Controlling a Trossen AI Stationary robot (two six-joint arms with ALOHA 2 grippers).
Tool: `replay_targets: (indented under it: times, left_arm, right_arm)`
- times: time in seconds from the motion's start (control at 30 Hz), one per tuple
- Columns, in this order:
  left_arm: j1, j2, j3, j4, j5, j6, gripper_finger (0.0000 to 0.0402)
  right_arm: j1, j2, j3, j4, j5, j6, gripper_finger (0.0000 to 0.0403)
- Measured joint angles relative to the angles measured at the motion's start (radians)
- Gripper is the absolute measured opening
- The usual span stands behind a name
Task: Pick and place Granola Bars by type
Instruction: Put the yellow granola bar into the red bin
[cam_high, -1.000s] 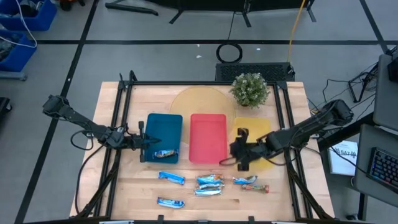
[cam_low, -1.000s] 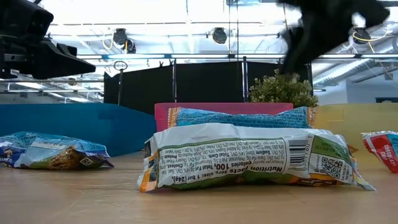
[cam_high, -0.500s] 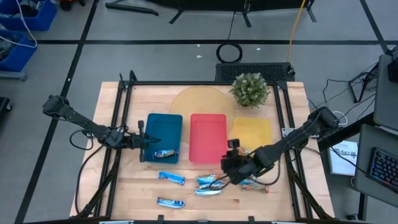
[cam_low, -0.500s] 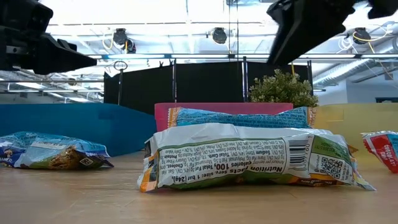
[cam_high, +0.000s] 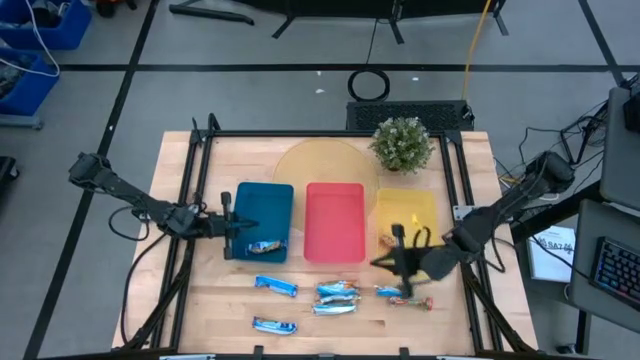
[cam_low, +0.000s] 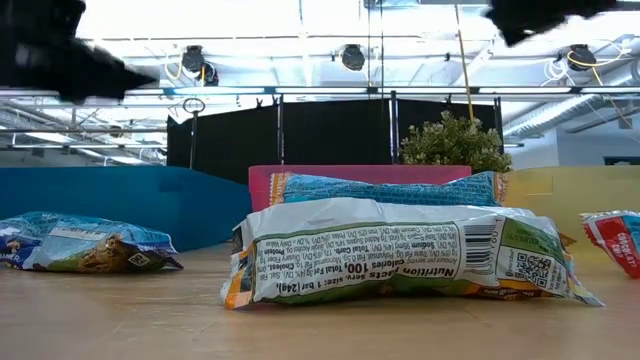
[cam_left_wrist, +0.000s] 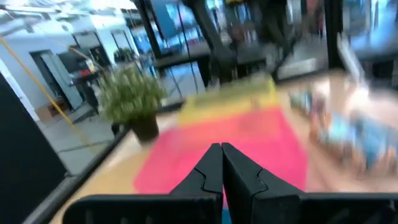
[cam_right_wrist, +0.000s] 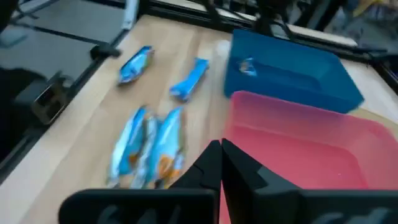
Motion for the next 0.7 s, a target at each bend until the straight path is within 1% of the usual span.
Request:
replay_targets:
  times: [0.07,0.13,0.17,0.23,0.33,0.4,0.53,0.6,0.7]
  left_arm:
    - [-0.002,0.020,0.063,-0.055,0.016,-0.037,0.0008]
    - [-0.008,0.082,0.131,-0.147,0.028,-0.085,0.0008]
    - [-0.011,0.127,0.163,-0.182,0.028,-0.100,0.0008]
    - [-0.018,0.253,0.243,-0.191,0.027,-0.099,0.0008]
    - [-0.029,0.467,0.391,-0.220,0.027,-0.062,0.0008]
    - [-0.033,0.603,0.510,-0.282,0.028,-0.044,0.0008]
    - [-0.024,0.824,0.769,-0.422,0.029,-0.063,0.0016]
    - [-0.023,0.924,0.877,-0.499,0.076,-0.076,0.0035]
    - [-0.024,1.057,1.024,-0.614,0.209,-0.112,0.0083]
  right_arm:
    - [0.052,0.000,-0.054,0.044,0.088,-0.022,0.0000]
    - [0.082,-0.001,-0.099,0.096,0.201,-0.045,0.0000]
    - [0.087,-0.004,-0.118,0.118,0.244,-0.056,0.0000]
    - [0.084,-0.015,-0.148,0.152,0.283,-0.074,0.0000]
    - [0.058,-0.030,-0.180,0.179,0.280,-0.082,0.0000]
    - [0.047,-0.047,-0.190,0.174,0.279,-0.081,0.0000]
    - [0.052,-0.089,-0.213,0.179,0.259,-0.076,0.0000]
    - [0.059,-0.101,-0.228,0.177,0.250,-0.075,0.0000]
    - [0.067,-0.126,-0.251,0.181,0.250,-0.077,0.0000]
